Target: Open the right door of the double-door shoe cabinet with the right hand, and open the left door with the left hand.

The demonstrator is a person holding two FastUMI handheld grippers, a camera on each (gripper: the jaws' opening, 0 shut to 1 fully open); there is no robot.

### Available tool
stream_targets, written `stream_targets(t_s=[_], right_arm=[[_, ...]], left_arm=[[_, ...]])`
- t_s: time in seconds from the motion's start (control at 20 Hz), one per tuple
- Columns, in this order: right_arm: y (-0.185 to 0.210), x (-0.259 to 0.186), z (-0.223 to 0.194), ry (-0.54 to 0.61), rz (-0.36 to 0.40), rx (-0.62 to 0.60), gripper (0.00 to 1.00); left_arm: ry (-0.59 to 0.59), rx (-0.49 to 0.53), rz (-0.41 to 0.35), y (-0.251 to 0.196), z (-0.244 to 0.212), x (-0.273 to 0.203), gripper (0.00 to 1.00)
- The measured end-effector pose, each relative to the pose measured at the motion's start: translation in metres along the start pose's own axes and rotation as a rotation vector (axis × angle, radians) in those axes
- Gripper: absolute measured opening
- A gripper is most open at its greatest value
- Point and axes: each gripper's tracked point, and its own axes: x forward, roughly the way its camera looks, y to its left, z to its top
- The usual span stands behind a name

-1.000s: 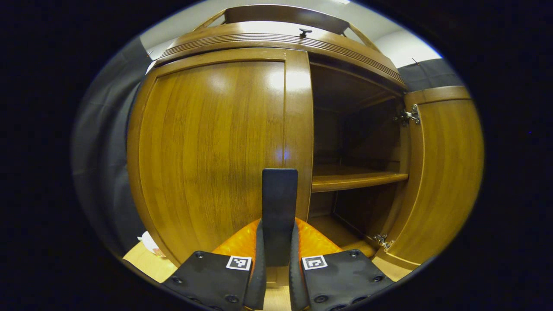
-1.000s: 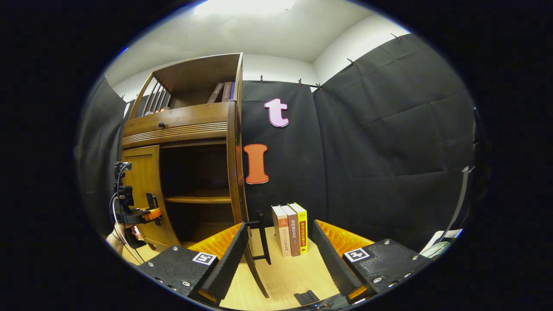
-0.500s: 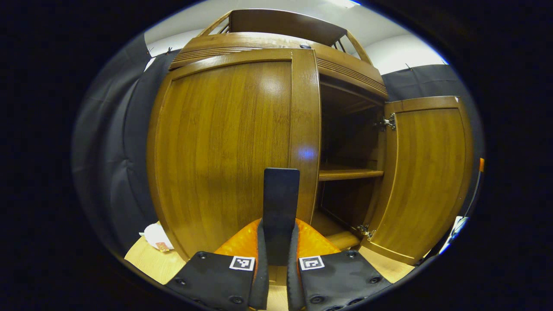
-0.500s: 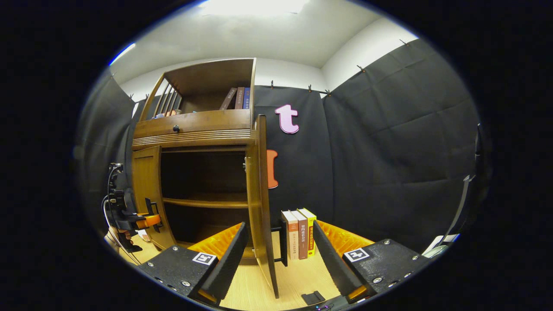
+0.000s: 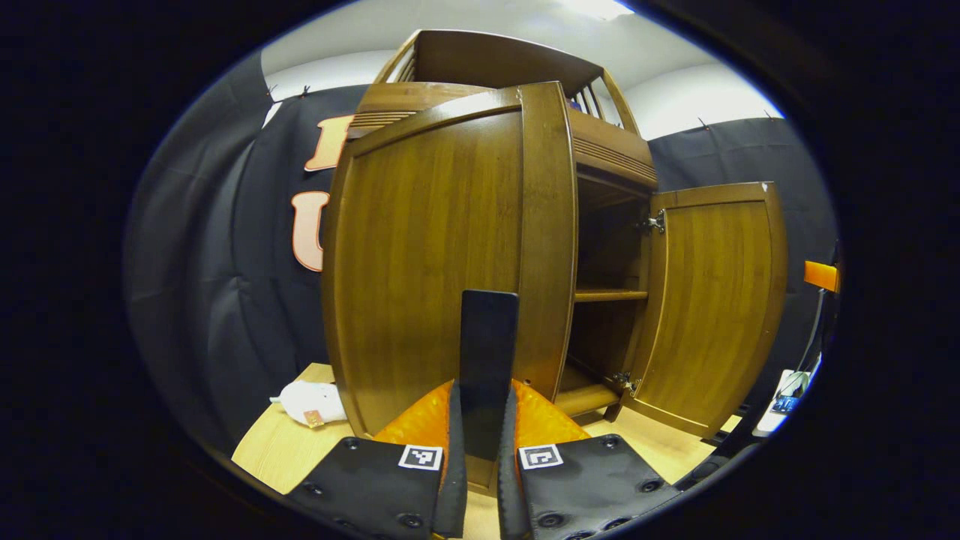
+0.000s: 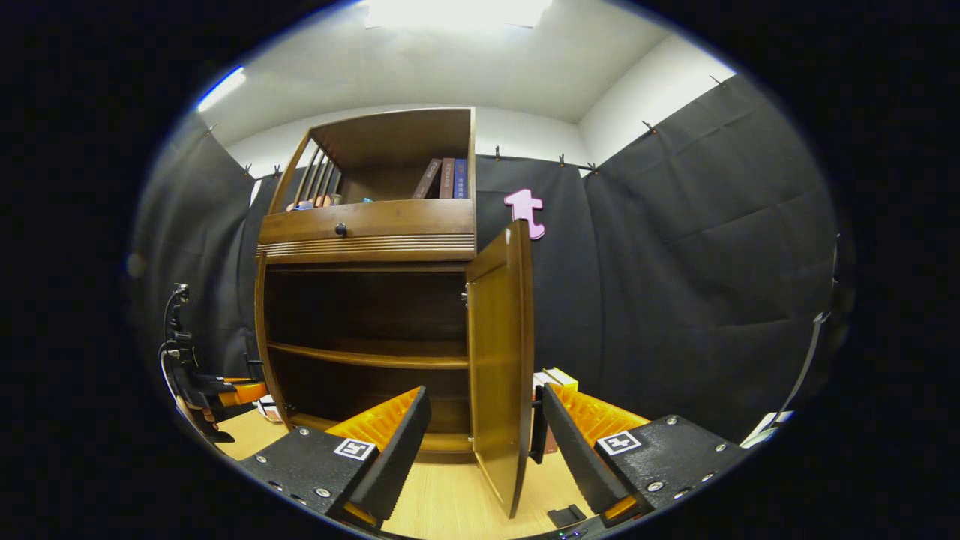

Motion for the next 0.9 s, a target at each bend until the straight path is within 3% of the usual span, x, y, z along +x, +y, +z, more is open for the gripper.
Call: stream_targets(t_s=[0.45, 0.55, 0.7, 0.9], right_arm=[[0.051, 0.009, -0.001, 0.018, 0.062, -0.001, 0.98], [0.06, 0.013, -0.002, 0.023, 0.067, -0.006, 0.92], [0.074, 0.017, -0.003, 0.028, 0.085, 0.003, 0.92], [0.09, 0.02, 0.0, 0.018, 0.109, 0.011, 0.92]], left_arm=[[-0.034, 0.017, 0.075, 0.058, 0.006, -0.053, 0.22], [-0.048, 0.033, 0.118, 0.076, 0.01, -0.066, 0.22], [-0.062, 0.068, 0.173, 0.106, 0.005, -0.076, 0.14], [-0.054, 0.008, 0.162, 0.12, 0.012, -0.091, 0.13]])
